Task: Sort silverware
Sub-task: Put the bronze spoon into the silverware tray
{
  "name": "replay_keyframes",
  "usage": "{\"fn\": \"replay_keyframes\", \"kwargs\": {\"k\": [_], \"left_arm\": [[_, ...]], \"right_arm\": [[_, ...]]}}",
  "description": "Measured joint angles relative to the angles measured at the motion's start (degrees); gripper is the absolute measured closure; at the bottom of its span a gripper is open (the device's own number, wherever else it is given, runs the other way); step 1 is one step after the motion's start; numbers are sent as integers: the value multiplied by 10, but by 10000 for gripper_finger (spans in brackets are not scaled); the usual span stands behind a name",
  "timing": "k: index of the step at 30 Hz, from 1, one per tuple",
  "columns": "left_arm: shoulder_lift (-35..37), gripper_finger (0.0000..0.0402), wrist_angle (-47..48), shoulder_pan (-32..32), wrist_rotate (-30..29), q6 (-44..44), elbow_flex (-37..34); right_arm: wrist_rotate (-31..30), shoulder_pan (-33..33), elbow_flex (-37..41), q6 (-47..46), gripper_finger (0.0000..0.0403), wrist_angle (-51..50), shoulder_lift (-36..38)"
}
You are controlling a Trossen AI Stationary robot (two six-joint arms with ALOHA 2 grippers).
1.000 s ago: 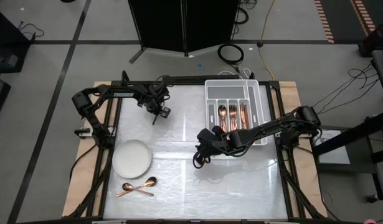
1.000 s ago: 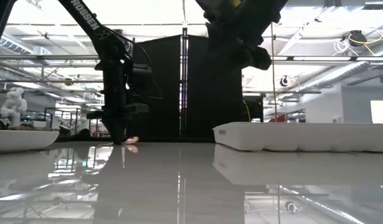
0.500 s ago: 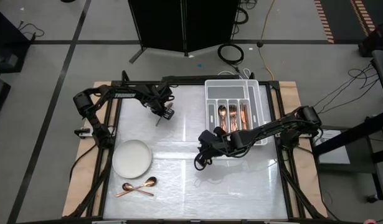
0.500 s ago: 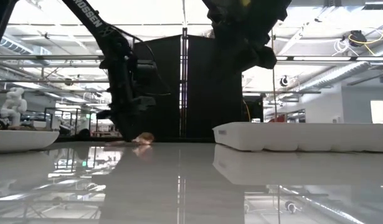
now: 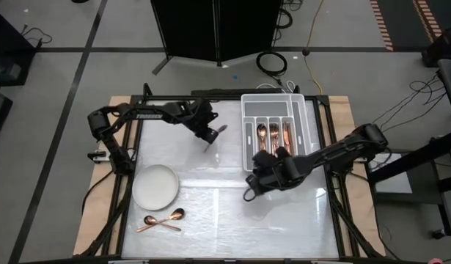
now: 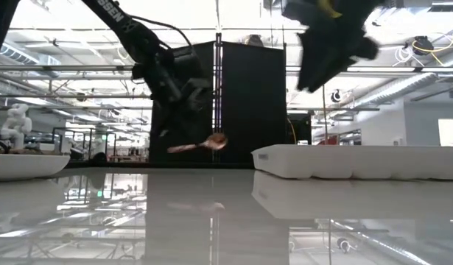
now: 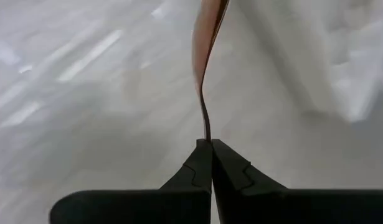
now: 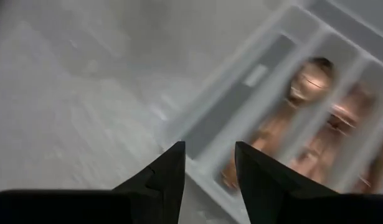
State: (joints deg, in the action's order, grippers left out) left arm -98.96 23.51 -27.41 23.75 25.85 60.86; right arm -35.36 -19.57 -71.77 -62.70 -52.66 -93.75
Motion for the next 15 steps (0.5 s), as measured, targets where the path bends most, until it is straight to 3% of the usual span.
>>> {"fn": "replay_keyframes", "kwargs": {"k": [4,8,10,15], "left_arm": [[0,401,-120,21,67,44,0],[0,401,-252,60,80,118,0],[0,401,-300,78,60,156,0],[-9,402,-391,138,-65,265,-7]], "right_arm": [[-21,-35,0,-96,271,-84,14],[-24,-62,0,-142,271,-113,17],[-23,-69,0,-147,271,-113,17],[-23,-72,0,-147,270,-104,17]]}}
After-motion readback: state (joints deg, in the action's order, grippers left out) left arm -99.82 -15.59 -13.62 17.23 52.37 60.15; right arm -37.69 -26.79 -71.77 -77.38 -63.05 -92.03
